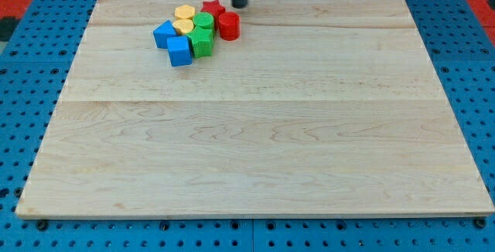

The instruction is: Place the red circle close to the green circle

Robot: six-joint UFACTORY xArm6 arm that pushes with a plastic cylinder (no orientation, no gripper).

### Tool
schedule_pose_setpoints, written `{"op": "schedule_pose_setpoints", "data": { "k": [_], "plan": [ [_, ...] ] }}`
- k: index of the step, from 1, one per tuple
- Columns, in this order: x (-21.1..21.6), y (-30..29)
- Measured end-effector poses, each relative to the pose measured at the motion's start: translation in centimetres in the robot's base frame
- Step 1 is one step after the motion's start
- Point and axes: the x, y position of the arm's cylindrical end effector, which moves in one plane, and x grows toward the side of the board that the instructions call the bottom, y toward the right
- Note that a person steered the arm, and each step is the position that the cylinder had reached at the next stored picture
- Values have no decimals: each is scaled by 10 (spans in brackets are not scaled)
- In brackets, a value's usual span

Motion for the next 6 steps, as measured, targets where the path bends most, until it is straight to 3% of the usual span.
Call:
{"op": "schedule_pose_setpoints", "data": {
  "k": [1,5,6],
  "plan": [
    [3,-24],
    [54,68],
    [80,53]
  ]
}}
